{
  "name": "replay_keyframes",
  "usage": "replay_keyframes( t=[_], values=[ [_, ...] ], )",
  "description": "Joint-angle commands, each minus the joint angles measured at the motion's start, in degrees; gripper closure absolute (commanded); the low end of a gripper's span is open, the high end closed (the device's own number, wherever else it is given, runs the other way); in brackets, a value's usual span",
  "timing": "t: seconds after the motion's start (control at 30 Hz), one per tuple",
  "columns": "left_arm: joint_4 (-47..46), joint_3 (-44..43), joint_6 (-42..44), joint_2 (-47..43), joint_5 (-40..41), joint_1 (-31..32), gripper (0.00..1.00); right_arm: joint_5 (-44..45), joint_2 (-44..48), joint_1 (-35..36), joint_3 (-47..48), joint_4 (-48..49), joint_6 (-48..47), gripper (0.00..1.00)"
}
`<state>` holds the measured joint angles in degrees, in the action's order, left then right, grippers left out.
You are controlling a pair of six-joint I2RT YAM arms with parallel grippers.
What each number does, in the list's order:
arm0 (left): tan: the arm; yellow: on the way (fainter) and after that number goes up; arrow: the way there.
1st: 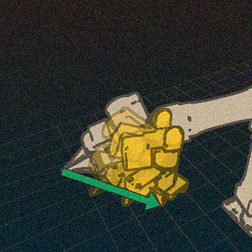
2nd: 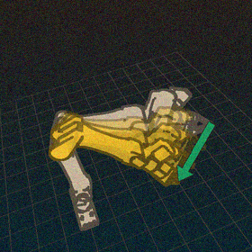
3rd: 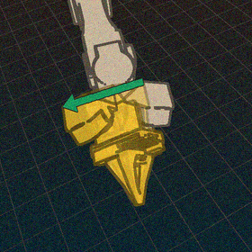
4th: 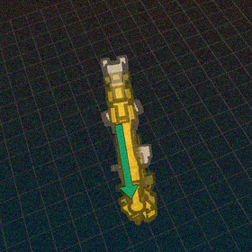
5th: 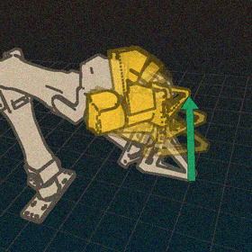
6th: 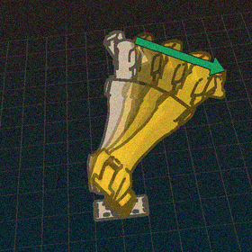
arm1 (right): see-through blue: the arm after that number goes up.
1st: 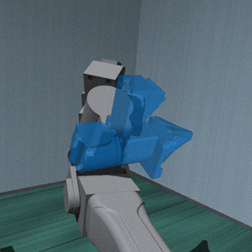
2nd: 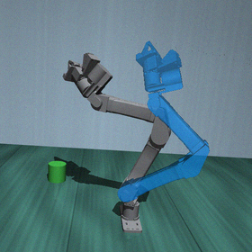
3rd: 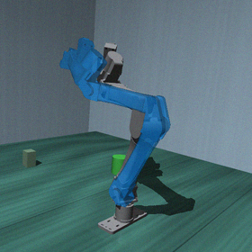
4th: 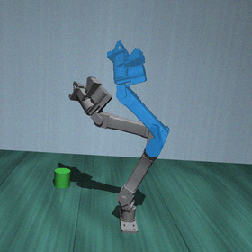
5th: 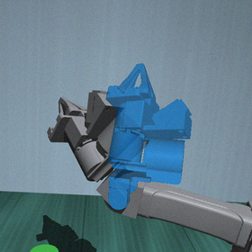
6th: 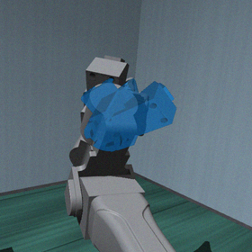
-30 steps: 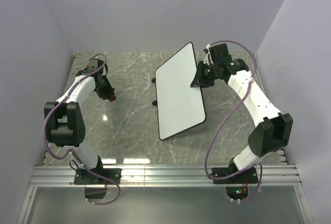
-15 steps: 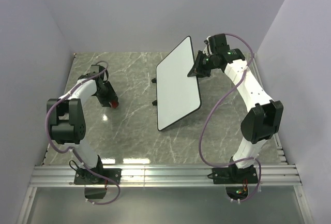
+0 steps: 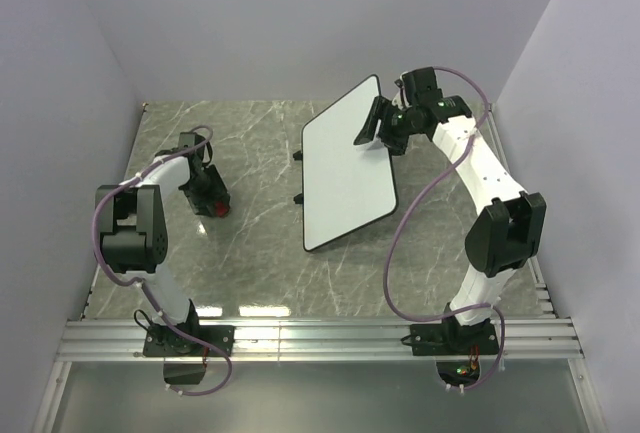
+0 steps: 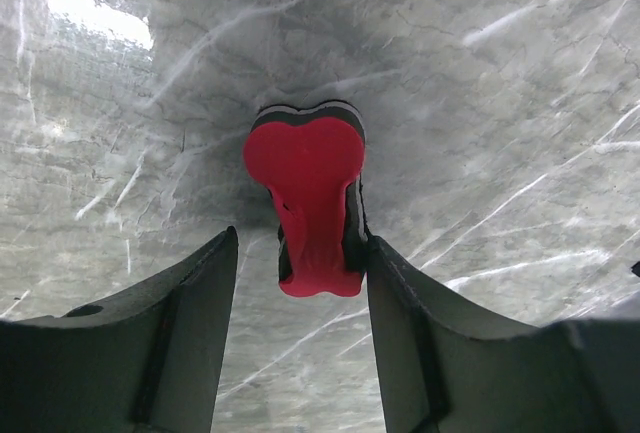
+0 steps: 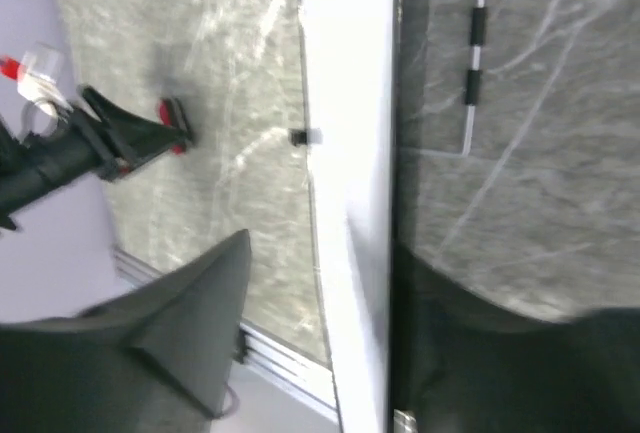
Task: Erase the whiteboard
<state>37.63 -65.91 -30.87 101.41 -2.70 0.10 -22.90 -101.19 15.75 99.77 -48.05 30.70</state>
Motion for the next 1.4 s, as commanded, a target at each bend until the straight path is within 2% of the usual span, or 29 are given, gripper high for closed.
replay_keyframes(
  t=[0.0, 0.03, 0.3, 0.43, 0.47, 0.5, 0.6, 0.7, 0.83, 0.93, 1.0, 1.13, 1.23, 1.37],
  values=[
    [0.43, -2.29, 0.81, -1.82, 0.42, 0.08, 0.43, 0.83, 2.83, 0.34, -0.88, 1.82, 0.15, 0.28],
    [0.78, -2.55, 0.73, -2.09, 0.15, 0.08, 0.43, 1.70, 3.19, 0.16, -1.06, 1.82, 0.15, 0.19],
    [5.08, -7.03, -0.24, -3.49, 2.52, 0.34, 0.40, 2.68, 8.81, -2.74, -5.89, 3.40, 0.33, 0.04],
    [6.14, -8.88, -2.35, -4.99, 2.52, 1.04, 0.16, 5.05, 11.27, -4.06, -6.51, 1.83, -1.34, 0.03],
    [6.49, -9.84, -2.70, -5.60, 2.52, 1.39, 0.02, 6.10, 12.41, -4.41, -6.69, 0.95, -1.69, 0.03],
    [7.54, -10.55, -3.05, -5.95, 2.52, 2.18, 0.01, 7.85, 13.03, -5.11, -7.21, 0.51, -2.30, 0.03],
    [8.95, -13.18, -4.28, -7.18, 5.07, 4.28, 0.01, 10.58, 16.19, -7.12, -8.97, -0.90, -3.62, 0.03],
    [10.10, -14.86, -5.42, -10.69, 7.78, 6.31, 0.05, 12.00, 21.19, -9.06, -11.77, -1.52, -5.38, 0.04],
    [8.87, -14.43, -8.14, -20.35, 11.66, 7.90, 0.07, 9.19, 32.43, -9.33, -16.43, -0.03, -5.30, 0.04],
    [5.18, -10.48, -10.07, -32.28, 12.80, 8.25, 0.07, 8.14, 47.07, -9.33, -22.67, 1.90, -1.96, 0.03],
    [3.69, -8.98, -10.78, -36.26, 12.37, 8.25, 0.08, 5.76, 52.82, -9.33, -26.53, 4.10, -0.47, 0.00],
    [2.28, -6.08, -11.66, -44.87, 11.05, 8.60, 0.08, 8.38, 65.73, -9.42, -31.47, 6.92, 3.92, 0.00],
    [3.06, -5.89, -11.23, -47.00, 9.73, 8.60, 0.08, 10.59, 71.28, -9.33, -33.93, 7.62, 4.29, 0.00],
    [8.07, -9.67, -9.82, -46.91, 10.61, 8.69, 0.09, 13.22, 74.11, -8.46, -35.08, 5.25, 3.75, 0.00]
  ],
)
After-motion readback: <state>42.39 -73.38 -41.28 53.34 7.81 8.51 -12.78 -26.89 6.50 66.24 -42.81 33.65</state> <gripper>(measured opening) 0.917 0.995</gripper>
